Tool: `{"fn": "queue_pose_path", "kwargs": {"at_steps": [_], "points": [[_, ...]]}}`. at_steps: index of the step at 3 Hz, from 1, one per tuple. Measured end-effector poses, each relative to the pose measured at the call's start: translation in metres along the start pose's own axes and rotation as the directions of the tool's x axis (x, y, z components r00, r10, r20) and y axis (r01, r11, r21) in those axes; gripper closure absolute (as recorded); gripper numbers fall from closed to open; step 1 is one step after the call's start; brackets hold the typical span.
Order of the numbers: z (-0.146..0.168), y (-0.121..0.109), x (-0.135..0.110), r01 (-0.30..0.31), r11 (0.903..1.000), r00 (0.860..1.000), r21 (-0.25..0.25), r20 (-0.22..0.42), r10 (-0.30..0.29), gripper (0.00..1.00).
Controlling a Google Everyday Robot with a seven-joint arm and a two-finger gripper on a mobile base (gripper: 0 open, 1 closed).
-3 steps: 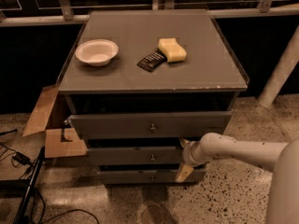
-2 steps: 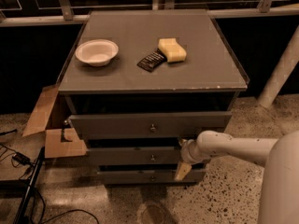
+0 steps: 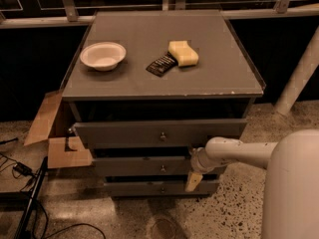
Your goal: Open middle drawer
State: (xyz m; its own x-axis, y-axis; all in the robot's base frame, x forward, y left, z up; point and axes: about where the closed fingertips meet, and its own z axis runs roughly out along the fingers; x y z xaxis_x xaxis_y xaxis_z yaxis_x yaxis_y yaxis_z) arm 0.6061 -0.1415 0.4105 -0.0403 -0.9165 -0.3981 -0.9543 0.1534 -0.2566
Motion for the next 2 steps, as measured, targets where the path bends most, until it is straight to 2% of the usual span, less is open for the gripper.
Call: {"fn": "queue_pose_path", "kwargs": {"at_steps": [2], "points": [[0.0096, 0.0064, 0.0051, 0.012, 0.9978, 1.000, -0.066, -0.023, -0.014, 0.00]]}}
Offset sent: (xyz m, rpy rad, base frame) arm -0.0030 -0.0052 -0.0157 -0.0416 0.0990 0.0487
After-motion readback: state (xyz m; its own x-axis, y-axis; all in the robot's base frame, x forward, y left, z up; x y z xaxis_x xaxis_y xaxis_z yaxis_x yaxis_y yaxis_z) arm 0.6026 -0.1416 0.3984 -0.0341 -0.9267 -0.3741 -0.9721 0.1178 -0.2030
